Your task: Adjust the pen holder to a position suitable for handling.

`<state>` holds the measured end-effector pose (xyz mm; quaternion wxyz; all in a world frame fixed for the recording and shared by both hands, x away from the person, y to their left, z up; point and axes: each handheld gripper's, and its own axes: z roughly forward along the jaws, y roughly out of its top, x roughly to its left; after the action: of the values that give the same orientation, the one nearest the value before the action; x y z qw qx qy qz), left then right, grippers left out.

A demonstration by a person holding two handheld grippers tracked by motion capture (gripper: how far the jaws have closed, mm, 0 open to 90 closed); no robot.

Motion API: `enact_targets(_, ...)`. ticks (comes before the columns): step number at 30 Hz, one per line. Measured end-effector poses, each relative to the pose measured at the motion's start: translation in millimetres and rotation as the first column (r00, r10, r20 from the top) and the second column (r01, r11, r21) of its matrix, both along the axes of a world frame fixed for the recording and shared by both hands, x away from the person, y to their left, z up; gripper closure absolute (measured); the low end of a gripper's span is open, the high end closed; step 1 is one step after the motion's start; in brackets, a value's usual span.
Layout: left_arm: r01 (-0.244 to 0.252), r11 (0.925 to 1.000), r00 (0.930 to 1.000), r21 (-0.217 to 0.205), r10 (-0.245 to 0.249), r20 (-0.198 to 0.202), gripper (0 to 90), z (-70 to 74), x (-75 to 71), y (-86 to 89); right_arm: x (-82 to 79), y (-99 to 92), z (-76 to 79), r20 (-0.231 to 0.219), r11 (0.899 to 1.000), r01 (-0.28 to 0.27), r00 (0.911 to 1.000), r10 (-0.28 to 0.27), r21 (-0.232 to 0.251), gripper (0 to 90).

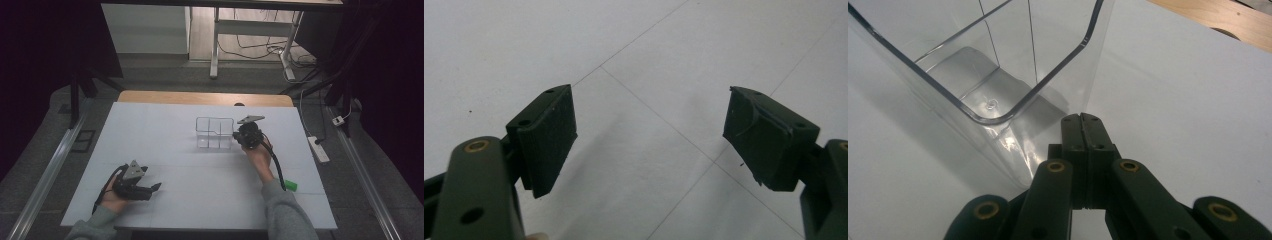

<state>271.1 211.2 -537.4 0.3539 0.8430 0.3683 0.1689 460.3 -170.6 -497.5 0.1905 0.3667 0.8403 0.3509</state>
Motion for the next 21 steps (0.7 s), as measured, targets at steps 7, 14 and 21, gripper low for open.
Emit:
enact_targets(7, 0.002, 1.0, 1.0, 0.001, -0.002, -0.001, 21.1, -0.2, -0.1, -0.3, -0.8, 8.7, 0.0, 0.001, 1.0, -0.022, 0.9998, 0.022, -0.005, 90.0)
enact_targets(14, 0.002, 1.0, 1.0, 0.003, -0.002, -0.003, 21.0, -0.5, 0.3, 0.0, -1.6, 16.0, -1.6, 0.004, 0.999, -0.037, 0.9993, 0.037, -0.008, 90.0)
enact_targets(21, -0.002, 1.0, 1.0, 0.004, 0.002, -0.002, 21.0, -0.2, -0.3, 0.8, -4.3, 12.5, 1.5, 0.025, 0.998, -0.035, 0.999, 0.036, -0.043, 90.0)
